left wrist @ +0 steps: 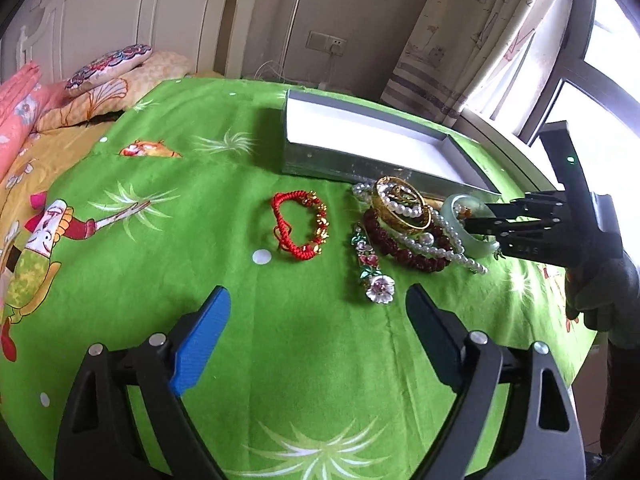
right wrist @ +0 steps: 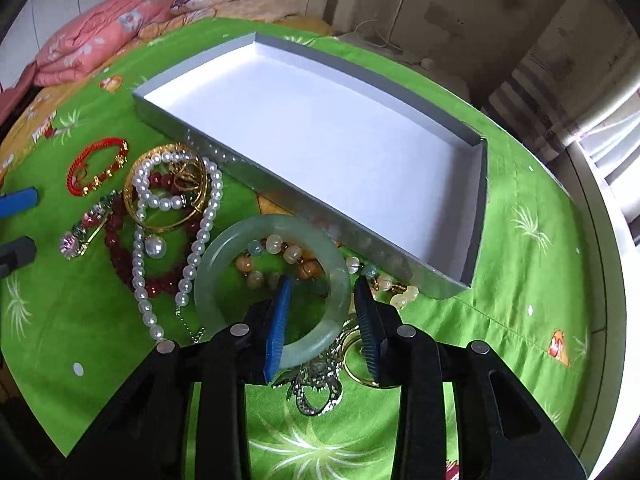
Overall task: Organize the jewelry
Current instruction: 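Grasp the jade bangle with the right tool while the left grasps the red bracelet, then drop the jade bangle into the box with right tool while left drops red bracelet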
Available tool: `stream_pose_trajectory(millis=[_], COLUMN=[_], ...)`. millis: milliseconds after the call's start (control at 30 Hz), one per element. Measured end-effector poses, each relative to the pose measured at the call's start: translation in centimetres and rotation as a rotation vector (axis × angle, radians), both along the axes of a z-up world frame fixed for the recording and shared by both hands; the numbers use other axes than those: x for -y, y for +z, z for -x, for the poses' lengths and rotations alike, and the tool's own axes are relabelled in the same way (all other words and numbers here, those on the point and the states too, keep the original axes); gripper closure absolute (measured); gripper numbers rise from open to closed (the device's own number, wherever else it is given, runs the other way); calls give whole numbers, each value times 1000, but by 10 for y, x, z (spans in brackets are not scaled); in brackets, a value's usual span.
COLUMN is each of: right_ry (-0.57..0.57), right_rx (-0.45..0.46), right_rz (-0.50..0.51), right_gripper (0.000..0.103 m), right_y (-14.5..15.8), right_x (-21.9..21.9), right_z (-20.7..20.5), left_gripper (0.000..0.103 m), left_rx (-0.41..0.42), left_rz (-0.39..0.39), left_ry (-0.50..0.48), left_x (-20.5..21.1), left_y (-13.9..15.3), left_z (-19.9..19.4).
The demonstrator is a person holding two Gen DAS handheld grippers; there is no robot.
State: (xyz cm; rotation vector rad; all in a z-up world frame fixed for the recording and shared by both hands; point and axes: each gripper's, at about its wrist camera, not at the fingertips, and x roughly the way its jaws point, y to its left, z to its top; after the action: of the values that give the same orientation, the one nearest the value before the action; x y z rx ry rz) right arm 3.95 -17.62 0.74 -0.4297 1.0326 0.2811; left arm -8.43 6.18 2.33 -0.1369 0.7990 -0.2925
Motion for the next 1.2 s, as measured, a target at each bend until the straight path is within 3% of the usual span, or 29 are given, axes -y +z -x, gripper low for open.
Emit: stream_pose_trajectory(millis=[133, 233, 267, 333, 400, 533, 633, 700, 767, 800, 1000, 1200], right_ry=[9, 35, 38, 21, 3, -25, -31, -40, -51, -56, -66, -55], right_rx=[-12, 35, 61, 108, 163, 264, 290, 299, 313, 315, 349, 371], right_rz=[-47, -93, -102, -117, -137, -164, -172, -178, -193, -203, -257, -270], right_gripper=[70, 73, 78, 81, 82, 90, 89, 89, 89, 89, 89, 89], right_y=[1, 0, -1, -1, 4, 19, 23, 23, 23, 24, 38, 48], right_x=[3, 10, 12, 15, 17, 23, 26, 29, 33, 35, 42, 37], right_z=[-9, -1, 4, 13, 24, 39, 45, 48, 52, 53, 63, 67], left_gripper=[15, 17, 21, 41, 50, 54, 56, 68, 94, 99, 99, 99], left_rx=[40, 14, -3, -54, -94, -113, -117, -107, -106, -111, -66, -2], left_rz=[-51, -45, -20, 23, 59, 58, 31, -14, -75, -78, -70, -62], left_ry=[-23, 5, 9, 23, 40, 53, 78, 103, 109, 104, 89, 84], left_x=[11, 5, 0, -10, -18, -18, -12, -6, 1, 2, 1, -3], left_y=[8, 9, 9, 6, 2, -2, -6, -9, -9, -9, -4, 22], left_z=[6, -4, -9, -22, -37, -58, -71, -78, -82, -83, -74, -62])
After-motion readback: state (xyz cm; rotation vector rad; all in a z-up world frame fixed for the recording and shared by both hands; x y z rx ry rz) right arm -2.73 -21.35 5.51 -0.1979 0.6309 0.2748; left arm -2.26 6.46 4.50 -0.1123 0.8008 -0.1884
